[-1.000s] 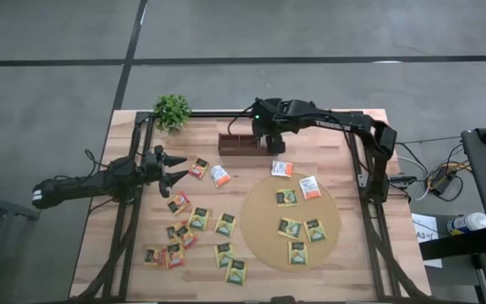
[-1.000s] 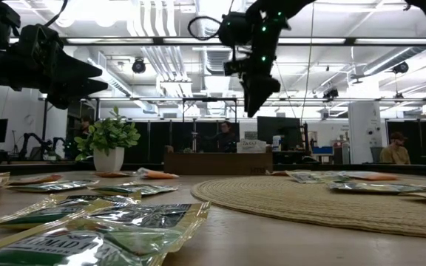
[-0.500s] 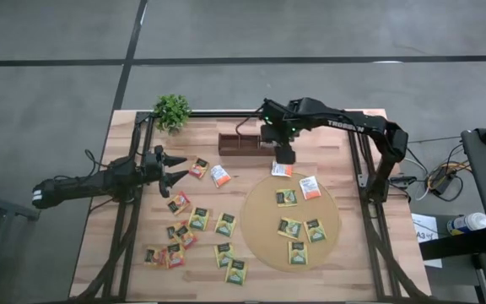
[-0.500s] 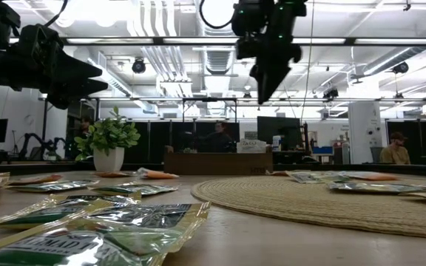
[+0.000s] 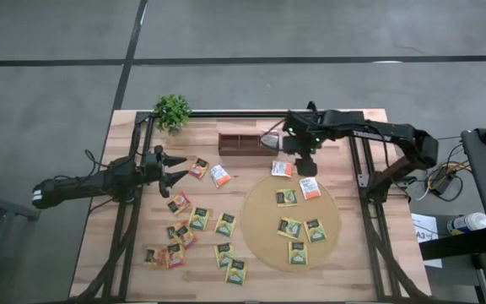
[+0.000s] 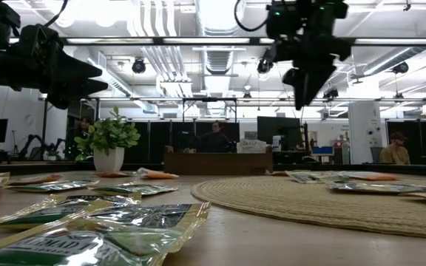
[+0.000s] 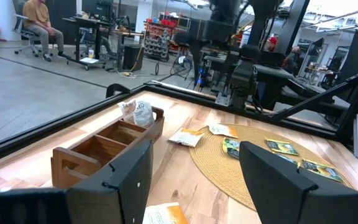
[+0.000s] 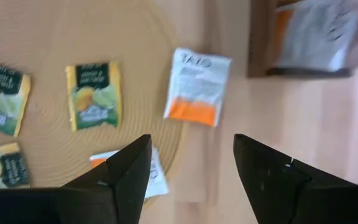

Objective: Pick & Place Tea
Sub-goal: Put the white tea bag into the right section of the wooden organizer

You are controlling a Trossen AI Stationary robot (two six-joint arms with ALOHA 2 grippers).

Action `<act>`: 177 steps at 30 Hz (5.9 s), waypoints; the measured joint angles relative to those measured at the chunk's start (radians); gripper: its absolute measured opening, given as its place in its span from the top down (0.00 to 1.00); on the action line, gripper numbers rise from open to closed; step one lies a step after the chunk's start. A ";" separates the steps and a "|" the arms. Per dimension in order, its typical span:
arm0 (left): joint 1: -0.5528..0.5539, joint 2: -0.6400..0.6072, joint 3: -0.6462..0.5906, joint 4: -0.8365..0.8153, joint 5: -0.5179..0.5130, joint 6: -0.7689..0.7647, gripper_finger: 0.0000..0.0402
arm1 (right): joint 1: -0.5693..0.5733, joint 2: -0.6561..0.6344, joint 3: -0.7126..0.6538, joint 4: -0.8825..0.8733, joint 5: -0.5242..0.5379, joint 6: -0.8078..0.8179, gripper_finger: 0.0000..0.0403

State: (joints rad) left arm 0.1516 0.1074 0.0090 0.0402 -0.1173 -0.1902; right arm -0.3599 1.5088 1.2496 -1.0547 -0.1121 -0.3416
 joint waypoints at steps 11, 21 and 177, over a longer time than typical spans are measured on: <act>0.000 0.000 0.000 0.000 0.000 0.000 0.42 | 0.000 -0.127 -0.271 0.063 -0.005 0.015 0.44; 0.000 0.000 0.000 0.000 0.000 0.000 0.42 | 0.000 -0.122 -0.405 0.185 -0.027 0.009 0.44; 0.000 0.000 0.000 0.000 0.000 0.000 0.42 | -0.042 0.359 0.208 0.190 0.351 -0.286 0.98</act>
State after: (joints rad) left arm 0.1520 0.1070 0.0090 0.0402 -0.1169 -0.1902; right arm -0.4019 1.8675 1.4575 -0.8645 0.2386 -0.6276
